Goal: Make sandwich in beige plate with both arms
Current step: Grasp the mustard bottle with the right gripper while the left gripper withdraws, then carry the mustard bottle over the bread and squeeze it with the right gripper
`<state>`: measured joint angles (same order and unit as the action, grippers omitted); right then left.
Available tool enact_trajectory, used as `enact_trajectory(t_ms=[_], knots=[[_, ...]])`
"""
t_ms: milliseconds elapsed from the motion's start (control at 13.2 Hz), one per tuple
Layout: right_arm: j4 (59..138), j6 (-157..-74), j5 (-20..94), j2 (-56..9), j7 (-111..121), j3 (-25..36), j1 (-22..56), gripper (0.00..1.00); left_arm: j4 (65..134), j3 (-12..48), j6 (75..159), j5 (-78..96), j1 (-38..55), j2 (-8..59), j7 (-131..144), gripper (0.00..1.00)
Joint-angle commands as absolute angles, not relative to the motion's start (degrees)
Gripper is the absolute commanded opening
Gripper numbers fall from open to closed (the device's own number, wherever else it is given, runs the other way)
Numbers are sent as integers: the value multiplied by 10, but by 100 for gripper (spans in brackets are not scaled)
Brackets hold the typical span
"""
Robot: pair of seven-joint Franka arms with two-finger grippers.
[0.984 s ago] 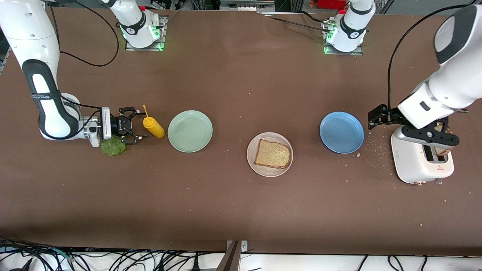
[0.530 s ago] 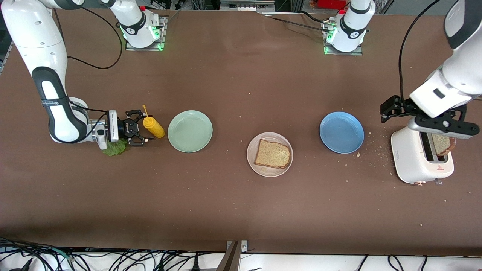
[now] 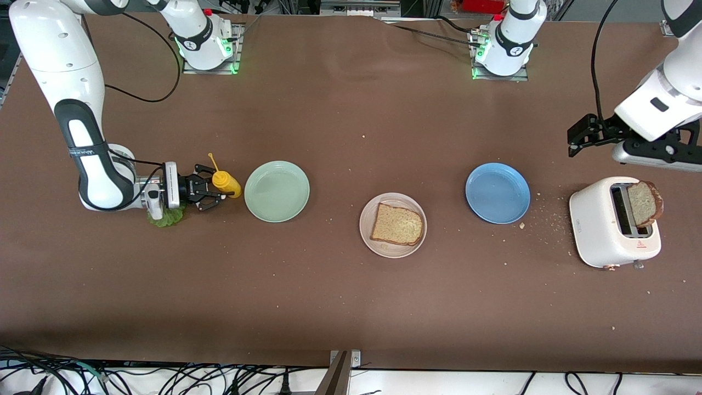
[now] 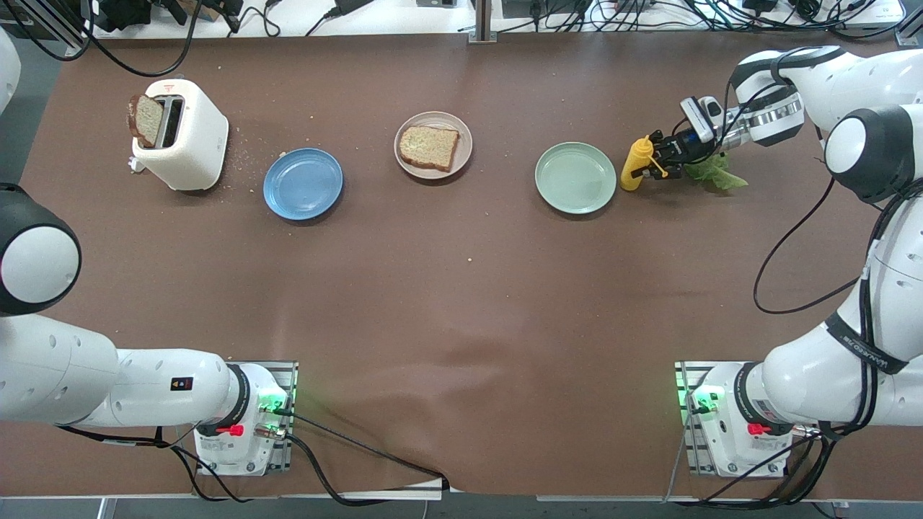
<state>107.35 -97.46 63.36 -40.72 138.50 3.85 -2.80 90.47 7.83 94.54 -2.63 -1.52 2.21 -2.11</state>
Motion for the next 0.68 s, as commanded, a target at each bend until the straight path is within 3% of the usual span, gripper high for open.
enact_trajectory(t_ms=[0,606], knots=[[1037,-990,640,-397,1374,43,-2,0,956,65,962,-11,-7,-22,-33,100],[951,-1064,498,-317,1057,43,111,0,957,69,960,-13,-11,-24,-33,100]])
